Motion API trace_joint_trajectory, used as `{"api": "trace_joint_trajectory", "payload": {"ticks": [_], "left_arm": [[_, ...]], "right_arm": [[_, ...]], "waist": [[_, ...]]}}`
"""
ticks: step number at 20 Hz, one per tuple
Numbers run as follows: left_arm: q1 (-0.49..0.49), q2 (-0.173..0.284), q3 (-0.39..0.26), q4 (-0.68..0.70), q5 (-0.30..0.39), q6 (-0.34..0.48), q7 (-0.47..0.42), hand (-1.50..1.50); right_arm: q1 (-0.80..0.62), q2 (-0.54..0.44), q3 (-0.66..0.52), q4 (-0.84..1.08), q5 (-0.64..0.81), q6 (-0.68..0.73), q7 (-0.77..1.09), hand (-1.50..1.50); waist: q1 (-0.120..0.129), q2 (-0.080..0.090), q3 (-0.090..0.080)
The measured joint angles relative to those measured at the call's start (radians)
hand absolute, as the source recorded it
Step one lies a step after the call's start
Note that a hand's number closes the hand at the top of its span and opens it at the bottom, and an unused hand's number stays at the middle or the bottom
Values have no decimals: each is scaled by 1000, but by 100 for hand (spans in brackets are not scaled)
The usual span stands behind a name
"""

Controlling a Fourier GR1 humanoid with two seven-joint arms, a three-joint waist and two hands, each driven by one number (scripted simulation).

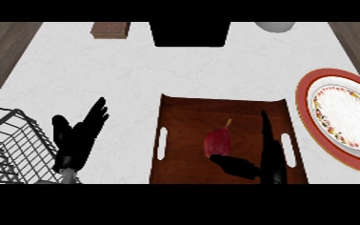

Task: Pick the pear from the tray and place it in the plate

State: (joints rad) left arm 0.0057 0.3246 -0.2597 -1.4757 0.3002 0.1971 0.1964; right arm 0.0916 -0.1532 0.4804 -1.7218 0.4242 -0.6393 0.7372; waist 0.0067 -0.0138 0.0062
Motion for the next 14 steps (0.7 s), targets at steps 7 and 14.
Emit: {"api": "trace_joint_trajectory", "payload": {"ticks": [7, 14], "left_arm": [[8, -7, 7, -7, -8, -2, -22, 0], [3, -13, 12, 2, -4, -11, -19, 0]], "right_arm": [[-56, 55, -26, 121, 18, 19, -6, -150], [-106, 100, -37, 215, -5, 48, -43, 150]], "waist": [[0, 0, 0], [1, -1, 2]]}}
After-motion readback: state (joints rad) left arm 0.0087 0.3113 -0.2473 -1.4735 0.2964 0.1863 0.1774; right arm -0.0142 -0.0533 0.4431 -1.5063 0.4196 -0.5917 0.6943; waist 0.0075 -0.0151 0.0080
